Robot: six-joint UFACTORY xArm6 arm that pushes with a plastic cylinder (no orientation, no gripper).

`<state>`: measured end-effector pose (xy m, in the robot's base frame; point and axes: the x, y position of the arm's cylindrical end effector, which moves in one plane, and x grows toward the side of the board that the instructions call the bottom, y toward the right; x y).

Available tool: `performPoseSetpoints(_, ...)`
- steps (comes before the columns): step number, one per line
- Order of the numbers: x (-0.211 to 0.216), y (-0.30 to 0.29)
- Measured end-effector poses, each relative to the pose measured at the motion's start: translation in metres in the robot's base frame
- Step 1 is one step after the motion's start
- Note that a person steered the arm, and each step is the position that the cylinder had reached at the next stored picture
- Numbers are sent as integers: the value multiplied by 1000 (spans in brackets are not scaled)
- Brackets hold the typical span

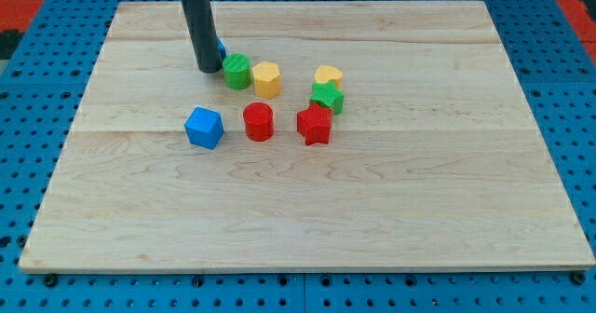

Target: Push the green circle into the red circle

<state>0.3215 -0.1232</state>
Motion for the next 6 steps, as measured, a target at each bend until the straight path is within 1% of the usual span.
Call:
performPoseSetpoints(1, -35, -3)
performPoseSetpoints(2, -43, 10)
performPoseSetpoints(3, -20, 33)
performPoseSetpoints(4, 20, 33)
performPoseSetpoints(5, 50, 33)
performPoseSetpoints(6, 52, 55)
